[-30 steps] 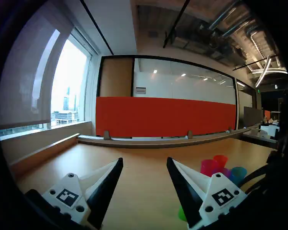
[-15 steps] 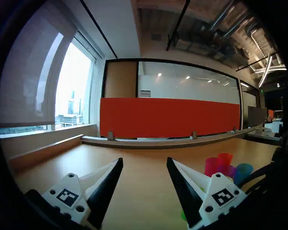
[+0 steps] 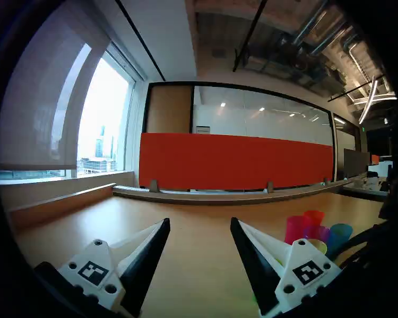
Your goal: Pour water
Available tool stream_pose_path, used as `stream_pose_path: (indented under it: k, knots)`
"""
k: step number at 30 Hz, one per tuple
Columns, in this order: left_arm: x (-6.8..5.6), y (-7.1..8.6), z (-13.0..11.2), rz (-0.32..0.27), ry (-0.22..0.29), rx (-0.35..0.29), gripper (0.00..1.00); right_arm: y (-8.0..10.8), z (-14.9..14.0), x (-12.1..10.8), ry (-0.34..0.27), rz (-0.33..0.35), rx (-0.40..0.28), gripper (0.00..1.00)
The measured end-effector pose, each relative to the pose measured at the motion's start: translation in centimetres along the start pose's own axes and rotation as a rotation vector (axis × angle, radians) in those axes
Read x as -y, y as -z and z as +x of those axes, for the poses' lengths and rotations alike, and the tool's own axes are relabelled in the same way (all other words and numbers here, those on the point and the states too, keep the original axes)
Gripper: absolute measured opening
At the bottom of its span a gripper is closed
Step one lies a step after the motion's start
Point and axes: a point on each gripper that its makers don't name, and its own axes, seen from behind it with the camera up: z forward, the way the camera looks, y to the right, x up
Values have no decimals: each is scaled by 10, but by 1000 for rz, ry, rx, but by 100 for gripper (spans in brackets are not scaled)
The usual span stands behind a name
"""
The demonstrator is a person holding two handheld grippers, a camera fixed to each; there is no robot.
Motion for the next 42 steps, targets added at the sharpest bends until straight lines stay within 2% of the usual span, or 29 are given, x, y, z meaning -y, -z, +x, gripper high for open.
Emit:
stream_pose_path:
  k: [6, 15, 21, 42]
  knots:
    - [1, -2, -6, 5, -23, 6, 84, 0, 1, 3, -5, 8, 1, 96]
    - [1, -4, -14, 2, -16, 14, 84, -1, 2, 6, -7, 14, 2, 96]
    - [-3, -3, -15, -5, -36, 18, 84, 0, 1, 5, -6, 12, 2, 96]
    - [1, -7, -21, 6, -39, 46, 83, 5, 0, 3, -15, 14, -1, 96]
